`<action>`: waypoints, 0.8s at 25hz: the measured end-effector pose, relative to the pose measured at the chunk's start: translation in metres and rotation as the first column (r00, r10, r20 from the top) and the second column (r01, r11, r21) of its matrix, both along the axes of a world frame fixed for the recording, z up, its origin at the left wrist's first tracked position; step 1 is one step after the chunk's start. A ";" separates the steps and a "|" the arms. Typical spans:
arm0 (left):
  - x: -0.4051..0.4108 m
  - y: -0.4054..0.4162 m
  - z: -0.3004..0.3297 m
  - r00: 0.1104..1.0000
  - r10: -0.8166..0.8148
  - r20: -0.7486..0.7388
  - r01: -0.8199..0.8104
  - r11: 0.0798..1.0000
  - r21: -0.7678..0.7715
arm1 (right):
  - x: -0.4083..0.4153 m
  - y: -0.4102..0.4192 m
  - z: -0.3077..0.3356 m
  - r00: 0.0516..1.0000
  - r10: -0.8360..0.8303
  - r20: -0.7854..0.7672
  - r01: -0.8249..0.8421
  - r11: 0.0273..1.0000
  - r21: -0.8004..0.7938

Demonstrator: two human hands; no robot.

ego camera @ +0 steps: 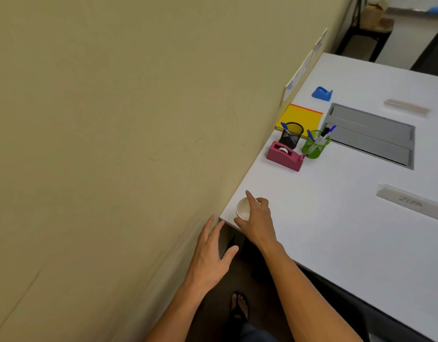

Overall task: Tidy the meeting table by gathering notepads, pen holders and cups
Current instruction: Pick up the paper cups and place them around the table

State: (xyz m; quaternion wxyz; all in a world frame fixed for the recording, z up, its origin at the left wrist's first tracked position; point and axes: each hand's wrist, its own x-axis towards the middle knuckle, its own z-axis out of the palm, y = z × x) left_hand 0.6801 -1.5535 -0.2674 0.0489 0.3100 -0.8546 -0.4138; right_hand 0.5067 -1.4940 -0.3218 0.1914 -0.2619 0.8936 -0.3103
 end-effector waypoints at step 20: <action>0.092 0.151 0.046 0.857 -0.472 -0.205 0.507 0.845 0.173 | 0.229 0.257 0.092 0.947 -0.186 -0.263 0.133 0.969 -0.207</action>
